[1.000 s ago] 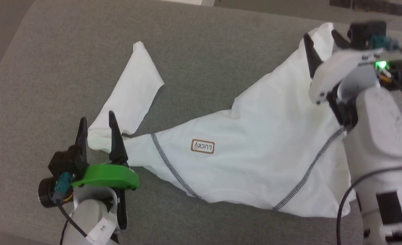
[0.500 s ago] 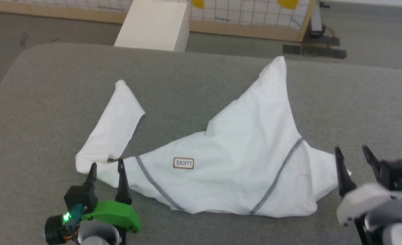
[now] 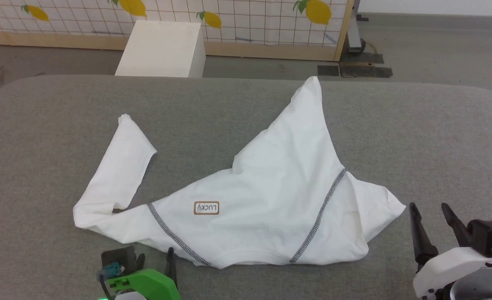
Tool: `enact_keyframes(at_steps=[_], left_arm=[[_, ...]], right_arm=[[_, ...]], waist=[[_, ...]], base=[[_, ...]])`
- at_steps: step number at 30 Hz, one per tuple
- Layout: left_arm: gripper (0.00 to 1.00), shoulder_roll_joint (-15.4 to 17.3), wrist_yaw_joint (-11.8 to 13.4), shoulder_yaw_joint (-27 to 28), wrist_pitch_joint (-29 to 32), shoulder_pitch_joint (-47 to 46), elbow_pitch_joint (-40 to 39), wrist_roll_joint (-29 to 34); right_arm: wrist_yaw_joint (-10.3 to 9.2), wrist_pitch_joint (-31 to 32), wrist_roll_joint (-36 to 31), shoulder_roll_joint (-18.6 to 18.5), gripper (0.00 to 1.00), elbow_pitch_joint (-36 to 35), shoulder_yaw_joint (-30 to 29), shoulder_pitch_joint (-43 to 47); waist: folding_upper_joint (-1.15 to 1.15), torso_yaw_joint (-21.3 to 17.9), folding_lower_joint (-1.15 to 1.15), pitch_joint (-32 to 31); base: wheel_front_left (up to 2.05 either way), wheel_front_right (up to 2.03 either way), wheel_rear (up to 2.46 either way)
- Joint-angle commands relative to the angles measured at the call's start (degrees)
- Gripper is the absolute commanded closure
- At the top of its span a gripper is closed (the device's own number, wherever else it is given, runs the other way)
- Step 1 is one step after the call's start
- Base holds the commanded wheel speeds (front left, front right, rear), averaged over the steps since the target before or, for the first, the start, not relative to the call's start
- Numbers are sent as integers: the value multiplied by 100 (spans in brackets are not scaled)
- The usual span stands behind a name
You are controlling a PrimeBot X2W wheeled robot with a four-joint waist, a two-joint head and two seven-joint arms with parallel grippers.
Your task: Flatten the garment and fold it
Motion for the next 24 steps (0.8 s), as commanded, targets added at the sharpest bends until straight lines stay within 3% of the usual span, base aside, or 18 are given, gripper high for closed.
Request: enact_keyframes(at_steps=[1, 7, 11, 12, 13, 17, 24], left_arm=[[0, -21, 71, 46, 15, -131, 35, -124], [0, -58, 378, 278, 276, -758, 668, -484], [0, -51, 286, 185, 834, -1104, 1219, -641], [46, -33, 230, 129, 950, -1146, 1299, -646], [100, -23, 150, 57, 1065, -1175, 1350, -658], [100, 48, 32, 16, 878, -1167, 1236, -636], [100, 290, 467, 670, 67, -694, 518, -690]], right_arm=[[-8, 26, 51, 5, 0, -40, 41, 7], [-8, 109, 31, 5, 0, -30, 167, -24], [-8, 157, 15, 6, 0, -9, 264, -73], [-8, 166, 16, 6, 0, -6, 281, -82], [-8, 174, 15, 6, 0, -4, 296, -87], [-8, 233, 23, 6, 0, -19, 380, -58], [-8, 626, -72, 6, 0, -105, 577, 147]], waist=[[66, -33, 0, 53], [66, -100, 0, 199], [66, -168, 0, 248], [66, -183, 0, 250], [66, -196, 0, 249], [66, -213, 0, 242], [66, -131, 0, 230]], base=[[0, 0, 0], [0, 0, 0], [0, 0, 0], [0, 0, 0], [0, 0, 0], [0, 0, 0], [0, 0, 0]])
